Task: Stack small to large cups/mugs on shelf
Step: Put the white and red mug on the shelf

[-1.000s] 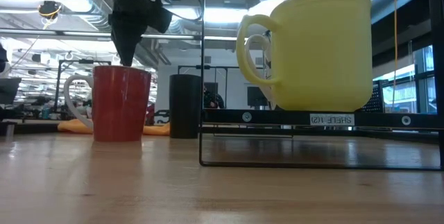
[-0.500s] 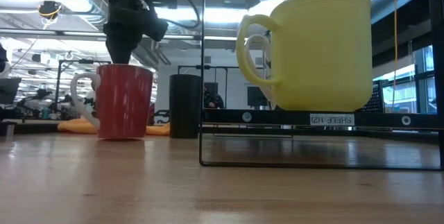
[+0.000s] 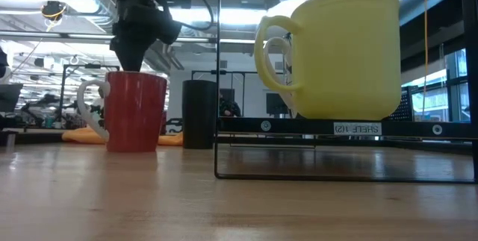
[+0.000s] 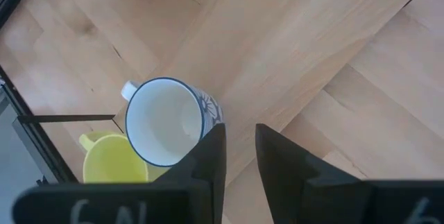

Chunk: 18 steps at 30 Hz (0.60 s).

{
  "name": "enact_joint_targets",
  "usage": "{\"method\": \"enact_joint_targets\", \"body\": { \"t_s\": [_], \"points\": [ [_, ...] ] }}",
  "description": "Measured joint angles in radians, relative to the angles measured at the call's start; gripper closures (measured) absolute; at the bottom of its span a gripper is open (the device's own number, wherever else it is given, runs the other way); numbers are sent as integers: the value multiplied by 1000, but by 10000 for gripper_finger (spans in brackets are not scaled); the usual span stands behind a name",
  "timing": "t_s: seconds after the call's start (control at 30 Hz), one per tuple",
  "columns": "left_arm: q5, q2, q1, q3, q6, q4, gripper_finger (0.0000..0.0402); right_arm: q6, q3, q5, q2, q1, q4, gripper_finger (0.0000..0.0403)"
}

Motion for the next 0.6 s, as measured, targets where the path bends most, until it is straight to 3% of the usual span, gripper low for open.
{"method": "enact_joint_targets", "body": {
  "t_s": [0.23, 0.6],
  "points": [
    [51, 0, 0, 0, -122, -8, 318, 0, 0, 0, 0, -1, -15, 322],
    [-29, 2, 0, -2, -98, -10, 318, 0, 0, 0, 0, -1, -16, 322]
  ]
}}
